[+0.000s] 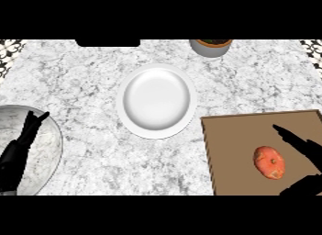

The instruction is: Pick the squash from the tray and place it in the plate

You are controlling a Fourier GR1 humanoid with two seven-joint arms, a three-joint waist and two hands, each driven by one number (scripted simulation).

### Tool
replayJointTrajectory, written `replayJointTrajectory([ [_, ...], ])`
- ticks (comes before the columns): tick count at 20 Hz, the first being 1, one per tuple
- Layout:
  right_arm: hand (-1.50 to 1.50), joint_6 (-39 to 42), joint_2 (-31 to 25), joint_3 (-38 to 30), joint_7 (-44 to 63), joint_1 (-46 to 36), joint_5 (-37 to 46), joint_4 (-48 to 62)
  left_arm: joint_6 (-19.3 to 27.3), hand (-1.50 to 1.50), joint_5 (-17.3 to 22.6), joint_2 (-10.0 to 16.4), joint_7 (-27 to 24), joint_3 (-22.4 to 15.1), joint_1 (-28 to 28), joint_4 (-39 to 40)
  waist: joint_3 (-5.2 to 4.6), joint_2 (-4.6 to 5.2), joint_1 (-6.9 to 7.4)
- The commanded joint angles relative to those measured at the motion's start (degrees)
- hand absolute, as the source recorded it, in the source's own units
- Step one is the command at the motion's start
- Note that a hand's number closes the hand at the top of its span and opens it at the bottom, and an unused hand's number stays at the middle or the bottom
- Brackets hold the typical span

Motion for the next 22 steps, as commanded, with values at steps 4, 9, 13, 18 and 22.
replayJointTrajectory([
  [4,-1.50,0.7,4.6,-0.6,2.1,-2.2,3.1,1.0,-2.9,0.00,-1.5,-1.5,-4.4,4.4,-2.3,6.1,-0.02,-0.01,-0.22],
  [9,1.50,-1.4,5.9,-0.2,-8.3,-0.4,7.6,7.3,-5.4,0.00,-1.5,-1.2,0.8,5.1,-1.2,-0.2,0.01,-0.03,-0.13],
  [13,1.50,-0.8,5.4,-3.2,-11.1,-2.7,6.7,9.1,-4.6,0.00,-3.8,-3.5,2.9,3.8,0.1,-3.9,0.01,-0.03,-0.06],
  [18,1.50,-2.6,7.5,-2.1,-10.5,-2.0,9.9,6.7,-4.1,0.00,-5.9,-5.5,0.9,4.3,0.8,-3.1,0.00,-0.04,-0.09],
  [22,1.50,-7.2,4.0,-0.8,-8.8,-14.3,17.5,14.1,-6.3,0.00,-4.4,-3.7,2.5,5.0,-3.1,-1.1,0.06,0.30,1.30],
])
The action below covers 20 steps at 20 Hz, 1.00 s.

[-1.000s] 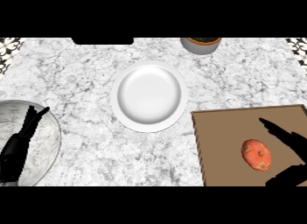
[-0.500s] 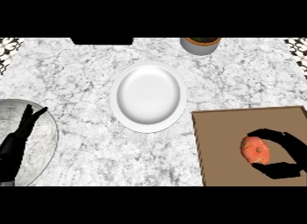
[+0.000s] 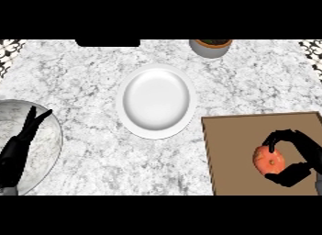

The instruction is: Pick the squash from the tray and place it in the plate

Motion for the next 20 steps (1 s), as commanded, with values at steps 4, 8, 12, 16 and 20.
replayJointTrajectory([
  [4,1.50,-5.6,-10.4,4.5,2.8,-18.0,16.5,9.3,-2.6,0.00,0.4,0.1,0.1,-2.0,-1.6,-0.9,0.61,1.51,5.63],
  [8,1.50,-17.1,-7.9,4.9,0.2,-25.7,22.7,19.1,-1.3,0.00,-0.3,-0.1,-0.1,-1.2,-3.1,0.3,0.70,1.48,4.18],
  [12,1.50,-25.2,-6.8,2.3,-6.5,-31.7,23.2,28.8,-1.9,0.00,1.0,-0.1,-1.4,0.2,-2.0,1.2,0.63,1.12,2.77],
  [16,1.50,-32.8,-6.3,-0.3,-10.9,-34.4,22.1,27.1,-0.4,0.00,-0.6,-2.0,-0.6,-1.7,1.0,-1.6,0.64,0.67,2.14],
  [20,1.50,-28.6,-6.5,-1.0,-16.4,-38.6,17.9,21.0,1.0,0.00,-2.1,-1.9,1.5,-1.4,1.2,-3.0,0.56,0.03,0.93],
])
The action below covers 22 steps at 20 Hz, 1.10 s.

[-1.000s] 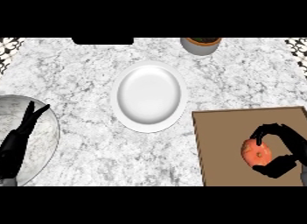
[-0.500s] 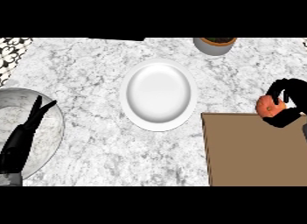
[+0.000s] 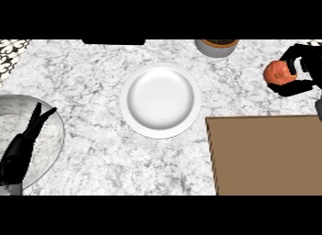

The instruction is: Pick the squash from the tray and place it in the plate

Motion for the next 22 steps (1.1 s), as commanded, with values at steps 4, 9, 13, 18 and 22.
replayJointTrajectory([
  [4,1.50,5.3,3.1,-0.4,-7.1,-4.4,-6.4,-7.3,-0.2,0.00,0.3,0.6,1.6,1.5,1.5,-2.2,-0.08,-0.53,-1.22],
  [9,1.50,12.3,7.4,3.2,-3.3,-1.9,-9.2,-18.9,-0.9,0.00,0.1,0.4,2.2,1.5,2.4,-2.6,-0.11,-0.67,-1.82],
  [13,1.50,13.8,12.7,6.2,5.2,-6.8,-7.9,-20.2,-3.2,0.00,1.8,2.4,1.2,3.6,2.2,-2.4,-0.11,-0.53,-1.22],
  [18,1.50,12.7,19.9,9.1,11.8,-7.0,-6.5,-22.7,-0.8,0.00,-1.2,-0.6,0.1,1.6,4.0,-3.4,-0.09,-0.43,-1.18],
  [22,1.50,11.3,25.7,11.0,16.7,-11.7,-4.3,-16.7,-4.0,0.00,1.8,1.8,-3.7,4.7,3.8,0.2,-0.12,-0.31,-0.82],
])
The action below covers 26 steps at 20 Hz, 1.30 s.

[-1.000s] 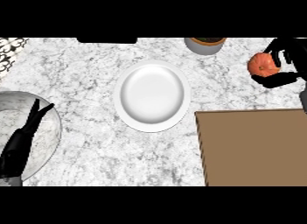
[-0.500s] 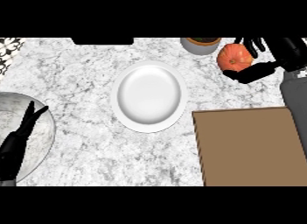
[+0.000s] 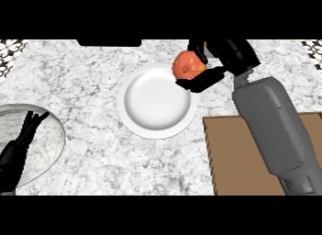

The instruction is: Pick the squash from the tray and place it in the plate

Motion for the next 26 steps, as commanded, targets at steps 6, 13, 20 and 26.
replayJointTrajectory([
  [6,1.50,-2.5,8.7,3.8,4.6,-7.9,4.5,15.9,-1.7,0.00,0.4,0.5,1.8,1.0,-1.9,0.0,0.00,0.24,0.53],
  [13,1.50,-11.2,8.9,12.7,1.1,-9.8,-3.5,31.0,0.0,0.00,-1.8,-2.1,1.7,-1.2,-1.3,-1.0,0.02,0.61,1.93],
  [20,-1.50,-17.1,8.9,16.5,8.4,-11.8,-16.3,37.8,-3.4,0.00,0.4,-0.4,1.9,0.1,-4.6,1.2,0.01,0.81,2.94],
  [26,-1.50,-24.6,8.9,18.0,1.2,-10.8,-24.9,37.1,-0.8,0.00,-2.5,-2.1,2.0,-1.4,-2.2,-1.2,0.05,0.77,3.00],
])
